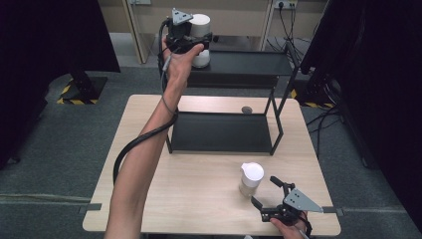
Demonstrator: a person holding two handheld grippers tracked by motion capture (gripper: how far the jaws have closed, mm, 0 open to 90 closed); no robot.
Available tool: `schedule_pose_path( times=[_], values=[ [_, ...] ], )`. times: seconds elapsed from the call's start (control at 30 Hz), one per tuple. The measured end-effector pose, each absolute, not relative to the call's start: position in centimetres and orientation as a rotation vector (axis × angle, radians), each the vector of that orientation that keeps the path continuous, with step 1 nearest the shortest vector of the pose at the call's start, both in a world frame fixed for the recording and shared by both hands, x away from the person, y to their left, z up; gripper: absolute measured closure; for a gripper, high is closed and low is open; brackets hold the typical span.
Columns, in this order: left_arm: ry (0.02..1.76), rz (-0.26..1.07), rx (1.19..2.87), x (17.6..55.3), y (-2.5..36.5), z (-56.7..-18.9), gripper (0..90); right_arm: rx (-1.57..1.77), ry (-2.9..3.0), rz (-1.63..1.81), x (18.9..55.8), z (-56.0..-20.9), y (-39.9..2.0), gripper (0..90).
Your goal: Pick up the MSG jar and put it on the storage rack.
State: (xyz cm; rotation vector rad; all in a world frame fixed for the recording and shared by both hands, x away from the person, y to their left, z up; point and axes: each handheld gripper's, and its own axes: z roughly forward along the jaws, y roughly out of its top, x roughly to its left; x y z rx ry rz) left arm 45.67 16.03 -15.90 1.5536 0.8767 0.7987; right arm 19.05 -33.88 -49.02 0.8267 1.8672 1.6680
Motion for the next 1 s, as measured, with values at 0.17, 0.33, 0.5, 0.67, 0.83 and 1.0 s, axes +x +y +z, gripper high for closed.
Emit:
schedule_pose_path(
  times=[0.17,0.33,0.5,0.67,0.83,1.0],
  values=[
    [0.880,0.796,1.541,45.7,16.1,-16.2,35.0,0.825,1.871,1.668,19.1,-49.0,-33.8,0.5],
    [0.887,0.792,1.533,45.6,16.1,-16.2,30.3,0.820,1.871,1.668,19.1,-49.0,-33.8,0.5],
    [0.947,0.747,1.477,45.6,16.3,-16.5,10.8,0.817,1.874,1.666,19.1,-49.0,-33.8,0.5],
    [0.952,0.743,1.472,45.4,16.5,-16.5,2.6,0.817,1.877,1.665,19.1,-49.0,-33.7,0.5],
    [0.936,0.732,1.476,44.9,16.6,-16.4,0.1,0.814,1.880,1.664,19.1,-49.0,-33.7,0.5],
    [0.925,0.730,1.491,44.3,16.7,-16.3,0.0,0.816,1.879,1.664,19.1,-49.0,-33.7,0.5]
  ],
)
